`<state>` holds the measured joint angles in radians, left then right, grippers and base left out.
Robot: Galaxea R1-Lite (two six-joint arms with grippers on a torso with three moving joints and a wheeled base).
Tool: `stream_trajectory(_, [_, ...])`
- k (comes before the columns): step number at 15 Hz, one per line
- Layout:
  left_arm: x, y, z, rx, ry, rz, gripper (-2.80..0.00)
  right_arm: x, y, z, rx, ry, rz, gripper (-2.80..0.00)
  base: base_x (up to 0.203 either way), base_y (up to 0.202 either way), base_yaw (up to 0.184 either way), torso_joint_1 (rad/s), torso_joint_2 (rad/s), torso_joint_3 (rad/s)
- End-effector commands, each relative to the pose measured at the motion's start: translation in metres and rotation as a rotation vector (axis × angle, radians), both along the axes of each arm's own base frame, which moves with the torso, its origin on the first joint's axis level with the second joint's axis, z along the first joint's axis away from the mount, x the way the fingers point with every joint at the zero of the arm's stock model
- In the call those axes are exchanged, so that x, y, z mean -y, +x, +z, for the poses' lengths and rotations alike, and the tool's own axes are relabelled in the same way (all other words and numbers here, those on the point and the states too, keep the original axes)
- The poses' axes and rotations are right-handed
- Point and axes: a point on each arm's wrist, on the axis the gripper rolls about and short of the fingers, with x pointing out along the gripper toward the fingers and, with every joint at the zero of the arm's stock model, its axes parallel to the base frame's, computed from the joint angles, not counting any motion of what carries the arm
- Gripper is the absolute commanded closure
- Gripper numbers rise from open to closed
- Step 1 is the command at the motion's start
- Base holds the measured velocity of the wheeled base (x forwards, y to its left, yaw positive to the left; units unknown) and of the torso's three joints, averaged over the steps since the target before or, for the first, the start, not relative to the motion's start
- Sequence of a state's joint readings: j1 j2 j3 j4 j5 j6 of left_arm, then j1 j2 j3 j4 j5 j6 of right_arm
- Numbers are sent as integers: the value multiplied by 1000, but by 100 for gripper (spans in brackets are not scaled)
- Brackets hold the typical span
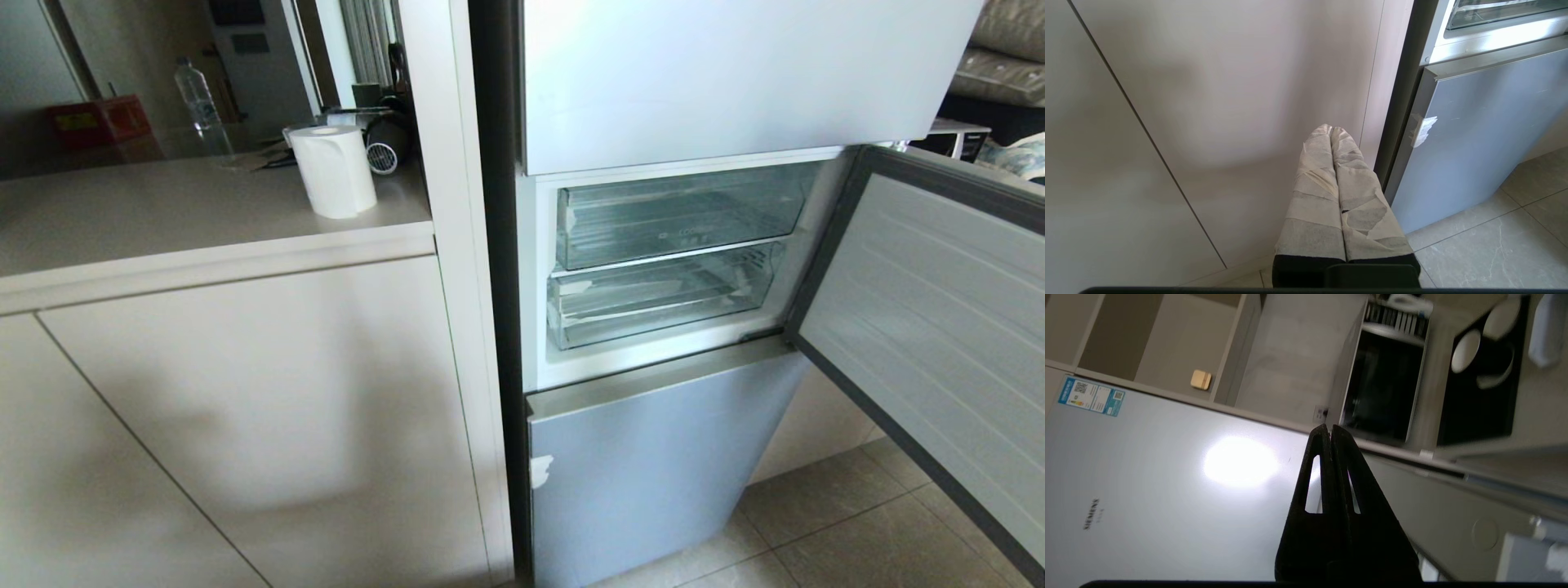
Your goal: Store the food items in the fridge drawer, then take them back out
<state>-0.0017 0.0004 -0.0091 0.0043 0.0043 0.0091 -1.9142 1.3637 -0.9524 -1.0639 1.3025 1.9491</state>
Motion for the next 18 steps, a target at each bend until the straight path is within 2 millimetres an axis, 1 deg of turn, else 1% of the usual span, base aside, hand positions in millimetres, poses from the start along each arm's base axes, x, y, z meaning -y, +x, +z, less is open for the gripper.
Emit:
stream_trajectory(1, [0, 0, 0, 0, 0, 1, 0, 0, 1, -5, -4, -106, -100, 0, 0, 0, 0, 0, 0, 0])
stream_trajectory(2, [0, 0, 0, 0, 0, 1, 0, 1, 0, -8, -9, -145, -160, 0, 0, 0, 0, 0, 0, 0])
stream_trajectory(3, [0, 0, 0, 0, 0, 1, 0, 4, -2, -14, -17, -142, -224, 0, 0, 0, 0, 0, 0, 0])
stream_trajectory(5, [0, 0, 0, 0, 0, 1, 0, 8, -2, -33, -59, -40, -334, 0, 0, 0, 0, 0, 0, 0])
stream_trajectory(6, [0, 0, 0, 0, 0, 1, 0, 10, 3, -45, -91, 50, -354, 0, 0, 0, 0, 0, 0, 0])
stream_trajectory(7, [0, 0, 0, 0, 0, 1, 0, 11, 13, -55, -128, 145, -345, 0, 0, 0, 0, 0, 0, 0])
stream_trajectory(8, [0, 0, 0, 0, 0, 1, 0, 11, 25, -60, -167, 205, -315, 0, 0, 0, 0, 0, 0, 0])
stream_trajectory(10, [0, 0, 0, 0, 0, 1, 0, 9, 42, -65, -212, 260, -257, 0, 0, 0, 0, 0, 0, 0])
stream_trajectory(13, [0, 0, 0, 0, 0, 1, 0, 0, 52, -71, -231, 405, -195, 0, 0, 0, 0, 0, 0, 0])
stream_trajectory(16, [0, 0, 0, 0, 0, 1, 0, -14, 53, -70, -223, 403, -189, 0, 0, 0, 0, 0, 0, 0])
stream_trajectory(18, [0, 0, 0, 0, 0, 1, 0, -26, 53, -58, -207, 354, -183, 0, 0, 0, 0, 0, 0, 0])
